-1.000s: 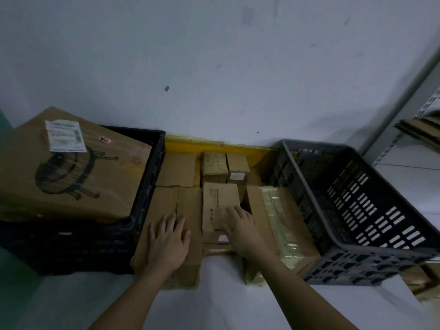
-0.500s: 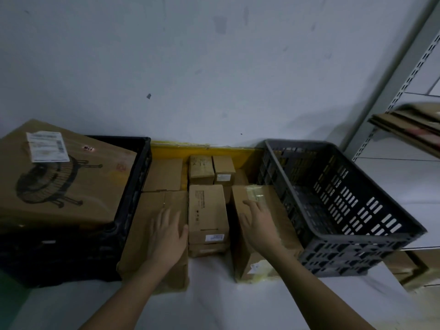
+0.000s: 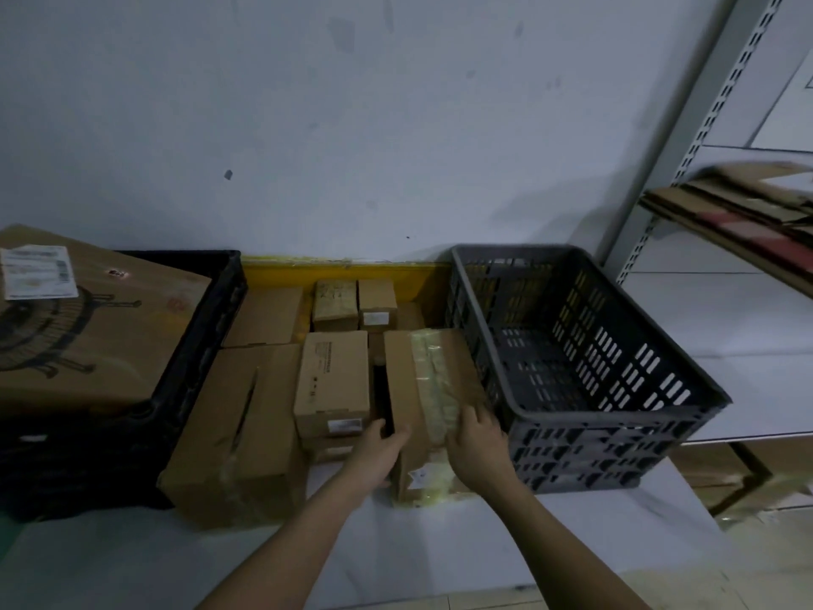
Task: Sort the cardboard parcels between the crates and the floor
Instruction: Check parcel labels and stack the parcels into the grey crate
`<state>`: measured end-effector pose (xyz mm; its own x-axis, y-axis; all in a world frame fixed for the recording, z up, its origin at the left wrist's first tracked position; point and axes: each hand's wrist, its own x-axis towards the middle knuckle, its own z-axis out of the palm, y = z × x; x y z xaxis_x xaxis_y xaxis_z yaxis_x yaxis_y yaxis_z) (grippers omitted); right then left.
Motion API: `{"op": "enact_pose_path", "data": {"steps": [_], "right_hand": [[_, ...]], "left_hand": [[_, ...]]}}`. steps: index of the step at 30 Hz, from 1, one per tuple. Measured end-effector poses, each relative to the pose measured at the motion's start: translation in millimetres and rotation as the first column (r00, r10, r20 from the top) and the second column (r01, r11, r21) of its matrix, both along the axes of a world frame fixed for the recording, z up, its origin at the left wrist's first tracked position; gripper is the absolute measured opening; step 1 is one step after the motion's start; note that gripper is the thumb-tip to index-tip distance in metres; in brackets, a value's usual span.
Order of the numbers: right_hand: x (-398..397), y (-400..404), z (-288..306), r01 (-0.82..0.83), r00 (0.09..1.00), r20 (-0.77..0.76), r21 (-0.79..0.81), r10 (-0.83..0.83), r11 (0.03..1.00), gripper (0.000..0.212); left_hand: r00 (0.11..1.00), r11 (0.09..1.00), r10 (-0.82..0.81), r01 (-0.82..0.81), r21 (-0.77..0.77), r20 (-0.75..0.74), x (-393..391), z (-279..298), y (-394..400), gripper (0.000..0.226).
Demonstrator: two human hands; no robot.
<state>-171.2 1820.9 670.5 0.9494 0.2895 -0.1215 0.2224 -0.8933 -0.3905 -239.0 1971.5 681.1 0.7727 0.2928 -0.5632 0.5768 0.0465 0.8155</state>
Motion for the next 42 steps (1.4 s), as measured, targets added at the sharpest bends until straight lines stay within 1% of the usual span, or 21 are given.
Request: {"op": "enact_pose_path", "data": {"steps": [1,3,6,8,11,13,16,18,20,21,24,27,29,32,34,35,36,38,39,41,42], "right_hand": [[-2.1,-1.5,-3.8,-0.007,1.000,0.028,0.005,0.007,1.000,0.030],[-6.6,-5.2,-8.6,-0.024,0.997,0.078,0.079,0.018,0.997,0.027],[-14.3,-14.1,-9.1,-0.043,0.998,0.064,0.232,0.029,0.972,0.029],[-18.5,-20.9,-5.0,-0.028,0.999,0.033,0.330,0.018,0.943,0.038],[-22.9,-26.5,3.9,-0.028,1.000,0.020,0.441,0.021,0.897,0.051],[-23.5,-27.0,14.5,-0.041,0.999,0.041,0.494,0.024,0.869,0.054],[-20.6,-26.3,39.3,-0.076,0.995,0.098,0.581,0.023,0.811,0.051],[-16.7,-24.7,60.3,-0.105,0.991,0.135,0.652,0.021,0.751,0.048],[-10.4,-20.9,82.2,-0.101,0.991,0.134,0.734,0.003,0.671,0.046],[-6.9,-18.2,92.6,-0.075,0.995,0.099,0.772,-0.004,0.631,0.047],[6.2,-8.8,120.2,0.001,1.000,-0.010,0.841,0.014,0.541,0.060],[19.1,-1.1,141.5,-0.014,0.999,-0.010,0.877,0.046,0.480,0.077],[23.8,2.0,152.9,-0.018,0.999,0.002,0.887,0.035,0.461,0.084],[30.1,4.8,160.1,-0.037,0.999,0.046,0.891,-0.009,0.452,0.081],[33.0,5.2,160.1,-0.050,0.998,0.066,0.900,-0.021,0.432,0.083],[33.5,5.0,160.1,-0.072,0.996,0.084,0.905,-0.012,0.420,0.087],[33.2,5.5,160.2,-0.103,0.994,0.110,0.904,0.007,0.415,0.092],[30.2,8.1,159.8,-0.144,0.989,0.137,0.892,0.048,0.428,0.102],[29.4,10.1,159.1,-0.152,0.988,0.141,0.890,0.059,0.430,0.104],[31.1,13.1,157.2,-0.170,0.985,0.165,0.886,0.050,0.431,0.103],[32.9,13.7,157.4,-0.189,0.980,0.195,0.876,0.034,0.443,0.101]], "left_hand": [[0.999,0.998,0.027,-0.029,-0.061,-0.022,0.4,-4.1,-7.3,0.061],[0.993,0.982,0.117,-0.120,-0.143,-0.027,2.0,-15.9,-20.0,0.066],[0.963,0.953,0.268,-0.259,-0.159,0.035,3.9,-28.8,-31.6,0.068],[0.949,0.941,0.310,-0.296,-0.164,0.063,4.9,-28.8,-33.4,0.060],[0.936,0.928,0.345,-0.329,-0.173,0.070,5.8,-21.0,-29.2,0.039],[0.927,0.920,0.368,-0.351,-0.177,0.072,7.8,-11.1,-23.5,0.036],[0.915,0.915,0.389,-0.371,-0.157,0.106,8.9,12.9,-16.8,0.045],[0.911,0.918,0.384,-0.359,-0.170,0.150,7.6,32.3,-12.2,0.043],[0.908,0.923,0.373,-0.341,-0.180,0.190,4.1,53.7,-8.0,0.044],[0.905,0.928,0.362,-0.328,-0.177,0.223,3.0,64.6,-6.2,0.045],[0.873,0.948,0.318,-0.293,-0.124,0.369,-1.0,100.5,-4.5,0.038],[0.817,0.959,0.251,-0.284,-0.016,0.519,-5.8,123.5,0.1,0.037],[0.785,0.957,0.193,-0.282,0.063,0.588,-8.9,131.0,6.4,0.041],[0.754,0.947,0.112,-0.279,0.160,0.648,-11.3,140.4,16.6,0.055],[0.733,0.954,0.029,-0.223,0.201,0.679,-11.0,148.1,21.3,0.067],[0.729,0.961,-0.006,-0.185,0.206,0.684,-10.9,155.5,21.4,0.069],[0.714,0.968,-0.019,-0.162,0.193,0.700,-11.4,166.2,20.6,0.065],[0.701,0.978,0.033,-0.169,0.121,0.713,-11.6,188.7,21.5,0.052],[0.711,0.983,0.069,-0.169,0.075,0.700,-11.6,200.9,24.1,0.058],[0.745,0.986,0.149,-0.158,-0.045,0.650,-9.8,221.3,34.1,0.096],[0.753,0.984,0.178,-0.139,-0.112,0.634,-8.5,230.6,39.1,0.104]]}}
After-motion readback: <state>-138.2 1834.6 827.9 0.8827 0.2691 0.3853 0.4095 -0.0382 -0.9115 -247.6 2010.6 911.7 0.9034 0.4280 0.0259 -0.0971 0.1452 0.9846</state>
